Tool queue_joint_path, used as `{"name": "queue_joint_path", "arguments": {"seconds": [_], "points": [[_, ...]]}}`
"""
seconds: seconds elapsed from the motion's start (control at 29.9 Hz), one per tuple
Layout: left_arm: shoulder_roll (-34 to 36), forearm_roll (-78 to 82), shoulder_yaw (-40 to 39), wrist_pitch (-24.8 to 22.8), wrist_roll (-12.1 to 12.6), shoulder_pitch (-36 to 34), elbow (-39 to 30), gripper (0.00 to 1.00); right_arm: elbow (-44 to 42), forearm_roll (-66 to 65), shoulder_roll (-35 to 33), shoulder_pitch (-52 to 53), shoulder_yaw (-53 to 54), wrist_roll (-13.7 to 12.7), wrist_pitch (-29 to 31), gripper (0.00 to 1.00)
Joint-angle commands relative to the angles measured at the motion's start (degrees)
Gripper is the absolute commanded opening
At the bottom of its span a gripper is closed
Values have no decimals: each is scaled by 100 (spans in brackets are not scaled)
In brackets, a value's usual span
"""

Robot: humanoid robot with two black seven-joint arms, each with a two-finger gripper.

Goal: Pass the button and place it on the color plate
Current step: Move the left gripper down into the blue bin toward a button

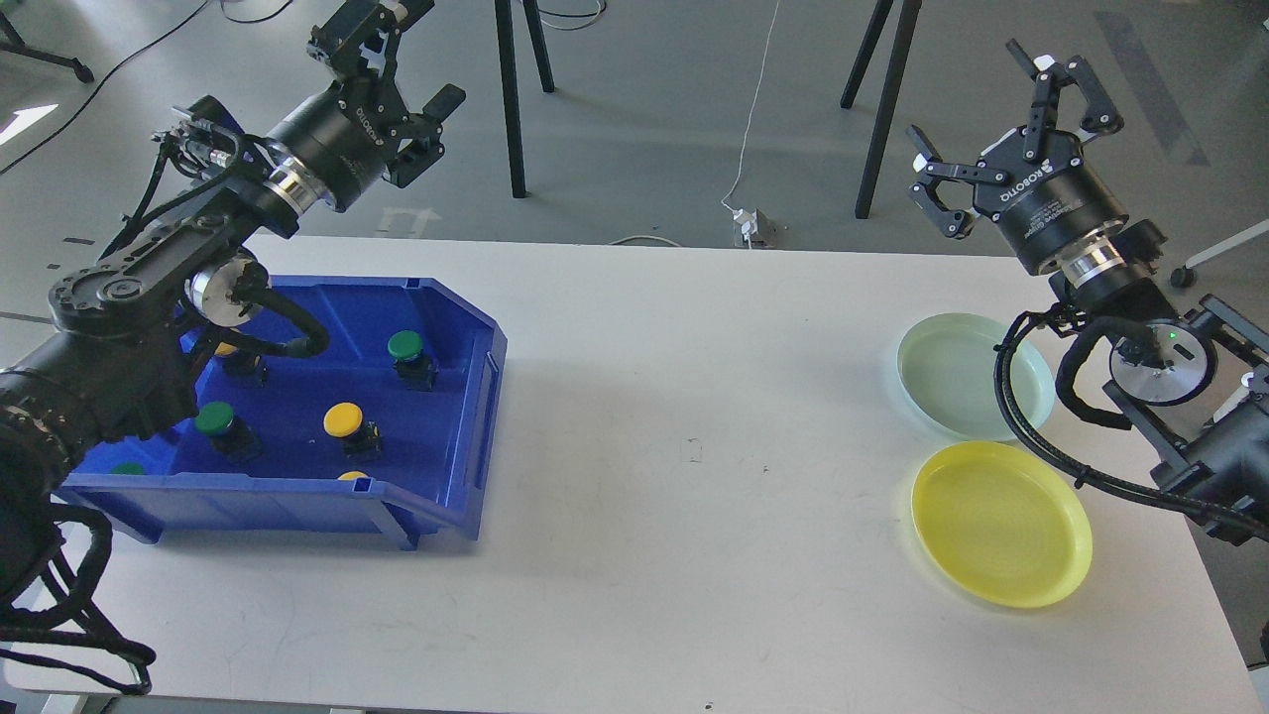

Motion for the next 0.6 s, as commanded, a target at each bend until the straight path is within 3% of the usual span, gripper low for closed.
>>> {"name": "queue_joint_path", "arguments": {"seconds": [0.0,0.17,0.33,0.43,0.57], "points": [[22,-269,-18,0,0,11,9,100,-10,-1,0,-16,10,6,0,99],[233,-427,-166,0,0,-15,227,100,-19,-1,8,-69,37,6,0,99],[-47,-972,-965,0,0,29,291,100,-19,-1,43,-113,54,6,0,99],[-74,-1008,-1510,0,0,221,-139,100,-19,8,52,-131,133,6,0,99],[74,-955,-1969,0,0,564,-1403,100,-19,8,52,-139,134,6,0,99]]}}
